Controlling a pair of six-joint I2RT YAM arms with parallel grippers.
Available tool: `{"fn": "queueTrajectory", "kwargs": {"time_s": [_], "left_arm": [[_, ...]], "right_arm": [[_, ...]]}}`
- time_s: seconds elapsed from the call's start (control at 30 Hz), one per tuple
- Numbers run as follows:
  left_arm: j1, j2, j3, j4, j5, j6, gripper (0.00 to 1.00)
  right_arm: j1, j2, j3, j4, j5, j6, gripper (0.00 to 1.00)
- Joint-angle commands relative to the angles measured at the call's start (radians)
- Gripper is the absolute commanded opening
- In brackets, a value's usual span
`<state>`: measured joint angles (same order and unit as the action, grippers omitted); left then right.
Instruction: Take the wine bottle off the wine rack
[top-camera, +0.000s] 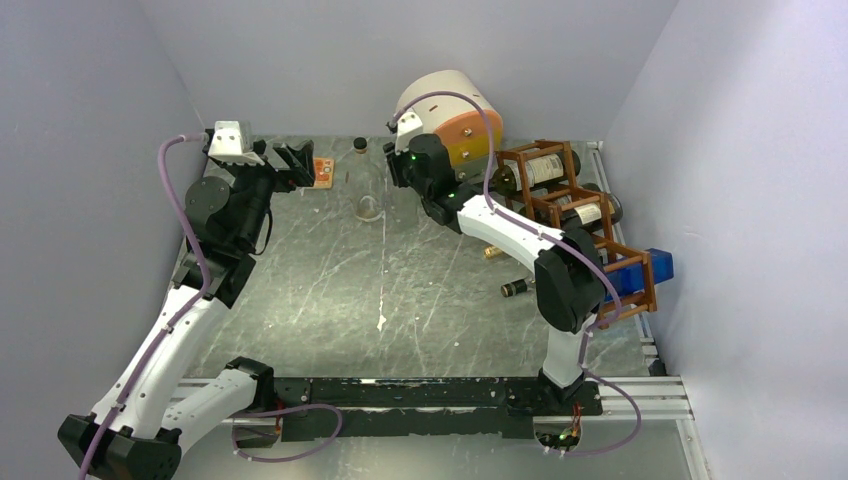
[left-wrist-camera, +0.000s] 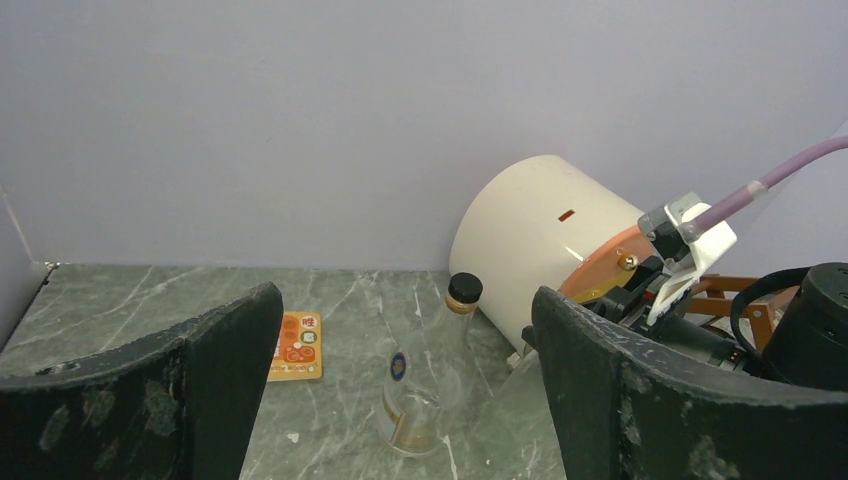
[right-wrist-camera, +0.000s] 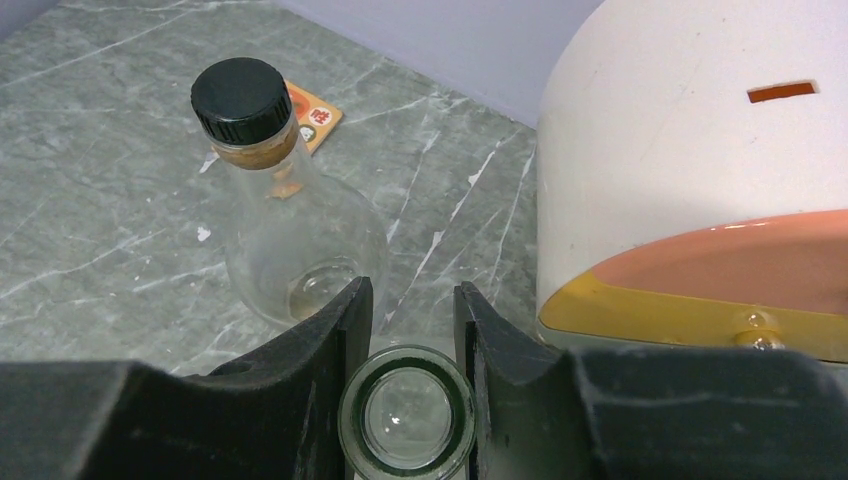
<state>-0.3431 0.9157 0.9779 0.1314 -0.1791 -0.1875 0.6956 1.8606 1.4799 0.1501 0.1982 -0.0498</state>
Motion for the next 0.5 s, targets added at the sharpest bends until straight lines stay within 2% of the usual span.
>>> {"fn": "queueTrajectory", "kwargs": {"time_s": [0.0, 0.07, 0.27, 0.3, 0.47], "left_arm": [[-0.007, 0.000, -0.005, 0.036, 0.009, 0.000, 0.98], [-0.007, 0.005, -0.007, 0.036, 0.012, -0.003, 0.98], [-0.008, 0.006, -0.008, 0.037, 0.021, -0.008, 0.98], [-0.008, 0.004, -0.010, 0.039, 0.021, -0.007, 0.98], [-0.010, 0.006, -0.017, 0.045, 0.007, 0.004, 0.98]], "right_arm": [[0.000, -0.017, 0.018, 0.063, 0.009, -0.014, 0.34], [0.000, -0.023, 0.023, 0.048, 0.018, -0.013, 0.52], [0.001, -0.099, 0.046, -0.034, -0.001, 0.012, 0.96], [0.001, -0.123, 0.050, -0.063, -0.005, 0.020, 0.99], [0.002, -0.308, 0.016, -0.249, -0.020, 0.046, 1.00]]}}
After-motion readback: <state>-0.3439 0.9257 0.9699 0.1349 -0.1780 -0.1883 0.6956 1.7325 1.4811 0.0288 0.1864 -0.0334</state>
